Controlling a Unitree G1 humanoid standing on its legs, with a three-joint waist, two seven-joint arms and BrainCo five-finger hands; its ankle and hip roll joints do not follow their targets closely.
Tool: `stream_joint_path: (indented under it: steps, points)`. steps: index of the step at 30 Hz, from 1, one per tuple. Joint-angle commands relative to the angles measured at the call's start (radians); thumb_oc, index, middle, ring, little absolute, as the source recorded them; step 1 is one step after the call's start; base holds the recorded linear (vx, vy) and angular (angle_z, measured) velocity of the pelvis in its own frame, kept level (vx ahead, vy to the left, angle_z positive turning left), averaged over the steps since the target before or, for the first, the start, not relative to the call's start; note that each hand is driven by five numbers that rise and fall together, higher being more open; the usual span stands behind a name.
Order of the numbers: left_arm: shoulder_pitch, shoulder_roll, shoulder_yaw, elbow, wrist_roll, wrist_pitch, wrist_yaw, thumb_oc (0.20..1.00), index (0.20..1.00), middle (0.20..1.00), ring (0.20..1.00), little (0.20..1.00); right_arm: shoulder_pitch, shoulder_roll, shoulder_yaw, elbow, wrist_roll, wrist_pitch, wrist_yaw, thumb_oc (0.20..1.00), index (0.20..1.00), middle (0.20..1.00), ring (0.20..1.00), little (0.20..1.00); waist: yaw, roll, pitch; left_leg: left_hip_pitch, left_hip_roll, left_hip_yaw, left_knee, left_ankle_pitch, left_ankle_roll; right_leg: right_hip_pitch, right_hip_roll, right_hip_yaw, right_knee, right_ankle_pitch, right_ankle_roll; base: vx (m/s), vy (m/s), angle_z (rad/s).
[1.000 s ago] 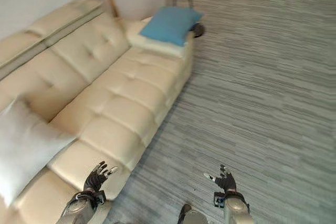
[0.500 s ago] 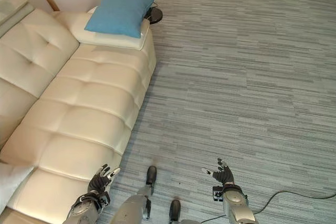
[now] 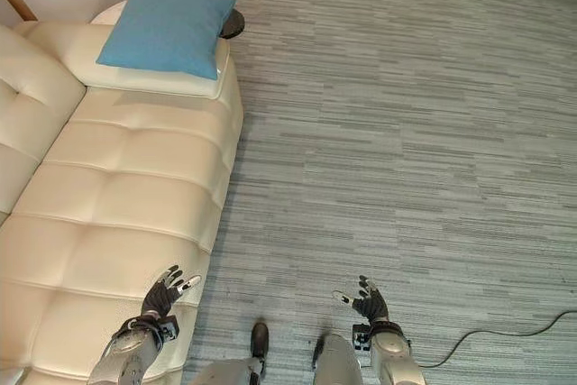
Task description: Pick up all the scattered cushions and arrange them neatly on the sofa.
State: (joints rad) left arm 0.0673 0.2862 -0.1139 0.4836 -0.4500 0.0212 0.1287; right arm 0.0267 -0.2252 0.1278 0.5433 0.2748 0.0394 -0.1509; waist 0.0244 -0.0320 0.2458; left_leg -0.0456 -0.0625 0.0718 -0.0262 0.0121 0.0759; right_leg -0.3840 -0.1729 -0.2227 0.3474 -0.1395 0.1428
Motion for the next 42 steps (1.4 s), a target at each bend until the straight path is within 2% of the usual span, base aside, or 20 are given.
stream_joint_path:
  steps: [1,3,6,7,9,10,13,16,17,20,22,25,30,31,32,33,34,37,38,42]
  points:
    - [0.003,0.005,-0.015,-0.051,0.056,-0.037,0.0,1.0,1.0,1.0,1.0,1.0,-0.007,-0.017,-0.022,-0.005,0.029,-0.037,-0.02,1.0,1.0,1.0,1.0,1.0,-0.04,0.006,0.001,0.072,0.047,-0.01,0.004,-0.121,-0.07,0.083,0.049,-0.052,-0.278,0.18,0.022,0.54,-0.226,-0.11]
    - [0.002,0.004,-0.022,-0.06,0.079,-0.044,-0.009,1.0,1.0,1.0,1.0,1.0,0.009,-0.018,-0.03,-0.015,0.029,-0.036,-0.021,1.0,1.0,1.0,1.0,1.0,-0.047,0.003,-0.02,0.099,0.037,-0.018,0.001,-0.153,-0.072,0.123,0.051,-0.036,-0.335,0.193,0.014,0.38,-0.137,0.14]
    - [0.006,-0.008,-0.033,-0.063,0.093,-0.046,-0.002,1.0,1.0,1.0,1.0,1.0,0.022,-0.019,-0.039,-0.011,0.039,-0.051,-0.024,1.0,1.0,1.0,1.0,1.0,-0.057,0.015,-0.049,0.114,0.065,-0.003,0.086,-0.186,-0.1,0.166,0.065,-0.032,-0.309,0.182,-0.018,0.46,-0.178,0.21]
    - [0.002,-0.013,-0.039,-0.066,0.091,-0.048,0.001,1.0,1.0,1.0,1.0,1.0,0.017,-0.03,-0.037,-0.004,0.044,-0.064,-0.025,1.0,1.0,1.0,1.0,1.0,-0.052,0.024,-0.052,0.07,0.079,0.003,0.255,-0.14,-0.123,0.216,0.082,-0.035,-0.318,0.162,-0.041,0.19,-0.123,0.29]
    - [0.002,-0.012,-0.039,-0.066,0.091,-0.048,0.001,1.0,1.0,1.0,1.0,1.0,0.017,-0.03,-0.037,-0.004,0.044,-0.064,-0.025,1.0,1.0,1.0,1.0,1.0,-0.055,0.021,-0.055,0.064,0.076,0.001,0.255,-0.137,-0.122,0.212,0.078,-0.037,-0.319,0.164,-0.04,0.24,-0.147,0.18]
    - [-0.004,-0.009,-0.047,-0.077,0.1,-0.047,0.0,1.0,1.0,1.0,1.0,1.0,0.02,-0.054,-0.03,-0.035,0.024,-0.068,-0.019,1.0,1.0,1.0,1.0,1.0,-0.038,0.014,-0.041,-0.038,0.078,-0.023,0.519,-0.063,-0.138,0.269,0.093,-0.027,-0.322,0.122,-0.08,0.42,-0.216,-0.01]
    - [-0.004,-0.002,-0.042,-0.084,0.124,-0.044,0.002,1.0,1.0,1.0,1.0,1.0,0.022,-0.083,-0.035,-0.072,-0.018,-0.065,-0.026,1.0,1.0,1.0,1.0,1.0,-0.021,0.001,-0.025,-0.125,0.077,-0.021,0.593,-0.07,-0.125,0.315,0.091,-0.017,-0.325,0.089,-0.093,0.32,-0.109,-0.2]
    - [-0.003,-0.007,-0.028,-0.091,0.123,-0.043,0.013,1.0,1.0,1.0,1.0,1.0,0.016,-0.107,-0.039,-0.092,-0.076,-0.062,-0.049,1.0,1.0,1.0,1.0,1.0,0.005,-0.009,-0.022,-0.199,0.086,0.0,0.481,-0.118,-0.103,0.366,0.084,-0.005,-0.336,0.053,-0.08,0.3,0.003,-0.07]
    - [0.0,-0.008,-0.025,-0.098,0.123,-0.043,0.018,1.0,1.0,1.0,1.0,1.0,0.014,-0.113,-0.039,-0.099,-0.087,-0.06,-0.054,1.0,1.0,1.0,1.0,1.0,0.011,-0.009,-0.026,-0.202,0.084,-0.002,0.411,-0.104,-0.102,0.379,0.082,-0.003,-0.34,0.044,-0.075,0.39,0.086,-0.27]
    - [0.01,-0.006,-0.022,-0.123,0.142,-0.05,0.029,1.0,1.0,1.0,1.0,1.0,0.013,-0.127,-0.045,-0.109,-0.106,-0.064,-0.083,1.0,1.0,1.0,1.0,1.0,0.044,0.028,-0.038,-0.266,0.131,-0.006,0.066,0.078,-0.142,0.463,0.115,-0.003,-0.366,-0.004,-0.066,0.43,0.135,-0.2]
    - [0.014,0.004,-0.019,-0.147,0.162,-0.061,0.037,1.0,1.0,1.0,1.0,1.0,0.016,-0.122,-0.057,-0.117,-0.102,-0.069,-0.094,1.0,1.0,1.0,1.0,1.0,0.059,0.027,-0.036,-0.286,0.132,0.005,-0.001,0.108,-0.155,0.501,0.115,0.002,-0.375,-0.017,-0.058,0.38,0.127,-0.06]
    - [0.019,0.012,-0.009,-0.173,0.177,-0.073,0.037,1.0,1.0,1.0,1.0,1.0,0.025,-0.119,-0.069,-0.134,-0.113,-0.076,-0.095,1.0,1.0,1.0,1.0,1.0,0.067,0.027,-0.051,-0.281,0.138,0.017,0.012,0.131,-0.156,0.531,0.111,0.013,-0.38,-0.025,-0.044,0.4,0.189,-0.24]
    - [0.03,0.036,-0.013,-0.188,0.211,-0.077,0.037,1.0,1.0,1.0,1.0,1.0,0.027,-0.095,-0.097,-0.168,-0.121,-0.087,-0.092,1.0,1.0,1.0,1.0,1.0,0.073,-0.008,-0.088,-0.272,0.102,0.018,0.125,0.067,-0.104,0.523,0.037,0.052,-0.243,-0.032,-0.006,0.38,0.222,-0.16]
    - [0.029,0.043,-0.014,-0.186,0.215,-0.075,0.038,1.0,1.0,1.0,1.0,1.0,0.024,-0.092,-0.095,-0.169,-0.126,-0.085,-0.091,1.0,1.0,1.0,1.0,1.0,0.071,-0.019,-0.086,-0.257,0.089,0.02,0.135,0.043,-0.091,0.504,0.022,0.054,-0.18,-0.011,0.006,0.28,0.252,0.11]
    - [0.029,0.052,-0.015,-0.184,0.209,-0.069,0.041,1.0,1.0,1.0,1.0,1.0,0.027,-0.086,-0.09,-0.179,-0.131,-0.075,-0.085,1.0,1.0,1.0,1.0,1.0,0.064,-0.024,-0.082,-0.226,0.071,0.022,0.144,0.004,-0.058,0.432,-0.008,0.066,0.001,0.062,0.027,0.28,0.252,0.16]
    - [0.028,0.052,-0.015,-0.184,0.209,-0.068,0.041,1.0,1.0,1.0,1.0,1.0,0.027,-0.087,-0.09,-0.18,-0.131,-0.075,-0.085,1.0,1.0,1.0,1.0,1.0,0.066,-0.022,-0.086,-0.23,0.074,0.023,0.143,0.007,-0.058,0.426,-0.006,0.067,0.001,0.065,0.026,0.34,0.318,0.13]
    - [0.032,0.061,-0.017,-0.185,0.21,-0.065,0.041,1.0,1.0,1.0,1.0,1.0,0.034,-0.081,-0.089,-0.178,-0.126,-0.073,-0.083,1.0,1.0,1.0,1.0,1.0,0.049,-0.02,-0.075,-0.175,0.055,0.028,0.132,-0.025,-0.031,0.375,-0.035,0.065,0.13,0.161,0.04,0.16,0.149,0.18]
    - [0.03,0.069,-0.022,-0.191,0.216,-0.061,0.038,1.0,1.0,1.0,1.0,1.0,0.047,-0.066,-0.091,-0.187,-0.116,-0.071,-0.075,1.0,1.0,1.0,1.0,1.0,0.03,-0.001,-0.063,-0.119,0.052,0.01,0.101,-0.039,-0.017,0.291,-0.022,0.073,0.227,0.172,0.018,0.28,0.165,0.27]
    - [0.03,0.066,-0.023,-0.197,0.215,-0.064,0.033,1.0,1.0,1.0,1.0,1.0,0.051,-0.062,-0.092,-0.193,-0.111,-0.074,-0.072,1.0,1.0,1.0,1.0,1.0,0.017,0.016,-0.058,-0.085,0.052,0.006,0.083,-0.047,-0.015,0.231,-0.008,0.062,0.201,0.154,0.006,0.37,0.106,0.42]
    - [0.021,0.068,-0.028,-0.203,0.226,-0.065,0.024,1.0,1.0,1.0,1.0,1.0,0.039,-0.068,-0.093,-0.202,-0.111,-0.077,-0.073,1.0,1.0,1.0,1.0,1.0,-0.003,0.021,-0.042,-0.021,0.044,-0.002,0.055,-0.071,-0.025,0.185,-0.003,0.007,0.056,0.107,-0.008,0.27,-0.001,0.21]
